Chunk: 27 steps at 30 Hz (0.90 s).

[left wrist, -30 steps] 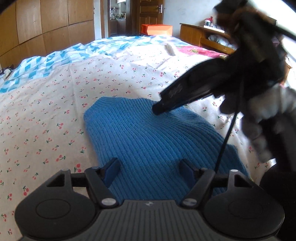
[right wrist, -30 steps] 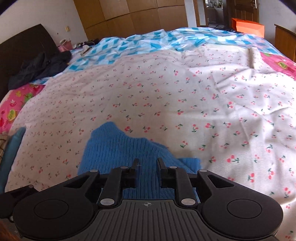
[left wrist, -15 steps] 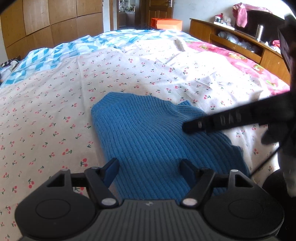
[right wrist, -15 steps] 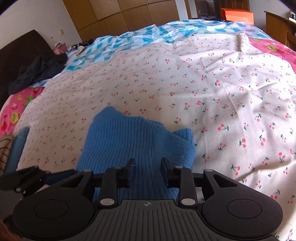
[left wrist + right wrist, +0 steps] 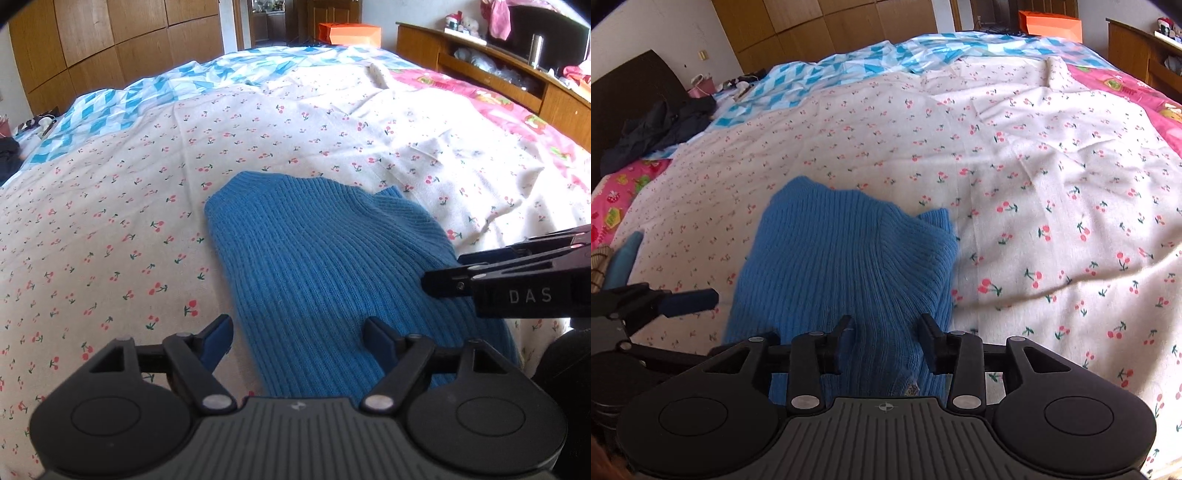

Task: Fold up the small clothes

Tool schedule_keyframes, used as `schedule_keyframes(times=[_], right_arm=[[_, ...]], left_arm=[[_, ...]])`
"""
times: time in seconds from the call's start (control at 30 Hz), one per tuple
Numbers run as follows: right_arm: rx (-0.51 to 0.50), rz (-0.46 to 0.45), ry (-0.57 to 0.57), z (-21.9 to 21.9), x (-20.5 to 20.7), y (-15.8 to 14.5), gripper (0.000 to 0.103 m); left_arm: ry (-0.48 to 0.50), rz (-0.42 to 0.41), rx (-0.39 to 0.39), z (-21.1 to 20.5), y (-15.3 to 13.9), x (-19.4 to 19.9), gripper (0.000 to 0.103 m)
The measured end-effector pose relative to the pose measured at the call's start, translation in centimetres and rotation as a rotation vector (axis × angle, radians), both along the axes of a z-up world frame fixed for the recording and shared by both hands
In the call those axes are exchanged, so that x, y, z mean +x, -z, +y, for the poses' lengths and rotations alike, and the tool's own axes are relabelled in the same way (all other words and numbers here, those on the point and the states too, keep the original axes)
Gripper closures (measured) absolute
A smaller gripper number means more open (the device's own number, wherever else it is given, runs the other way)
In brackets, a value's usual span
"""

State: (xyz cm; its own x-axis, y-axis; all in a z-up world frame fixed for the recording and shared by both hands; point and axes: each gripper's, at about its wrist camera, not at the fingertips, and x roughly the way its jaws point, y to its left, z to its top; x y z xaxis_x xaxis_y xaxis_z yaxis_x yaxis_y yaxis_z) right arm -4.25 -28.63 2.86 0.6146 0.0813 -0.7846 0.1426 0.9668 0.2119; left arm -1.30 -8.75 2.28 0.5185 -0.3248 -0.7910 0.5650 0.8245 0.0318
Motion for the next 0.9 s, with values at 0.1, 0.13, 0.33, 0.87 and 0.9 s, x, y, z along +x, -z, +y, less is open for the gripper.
schedule_keyframes(times=[0.1, 0.13, 0.33, 0.87, 0.9], right_arm=[[0.022, -0.011, 0.012, -0.2, -0.2, -0.4, 0.061], [0.023, -0.012, 0.012, -0.3, -0.3, -0.4, 0.061], [0.027, -0.006, 0.02, -0.5, -0.5, -0.1, 0.057], [-0.002, 0.029, 0.037, 0.3, -1.8, -0.3, 0.048], [-0.002, 0.03, 0.036, 0.4, -2.1, -0.4, 0.048]], left_arm=[[0.001, -0.007, 0.018, -0.2, 0.0, -0.2, 0.017], [-0.001, -0.009, 0.023, -0.2, 0.0, -0.2, 0.016], [-0.018, -0.015, 0.044, -0.4, 0.1, 0.1, 0.006], [-0.087, 0.079, 0.014, 0.1, 0.4, 0.6, 0.001], [-0.087, 0.081, 0.015, 0.2, 0.4, 0.5, 0.001]])
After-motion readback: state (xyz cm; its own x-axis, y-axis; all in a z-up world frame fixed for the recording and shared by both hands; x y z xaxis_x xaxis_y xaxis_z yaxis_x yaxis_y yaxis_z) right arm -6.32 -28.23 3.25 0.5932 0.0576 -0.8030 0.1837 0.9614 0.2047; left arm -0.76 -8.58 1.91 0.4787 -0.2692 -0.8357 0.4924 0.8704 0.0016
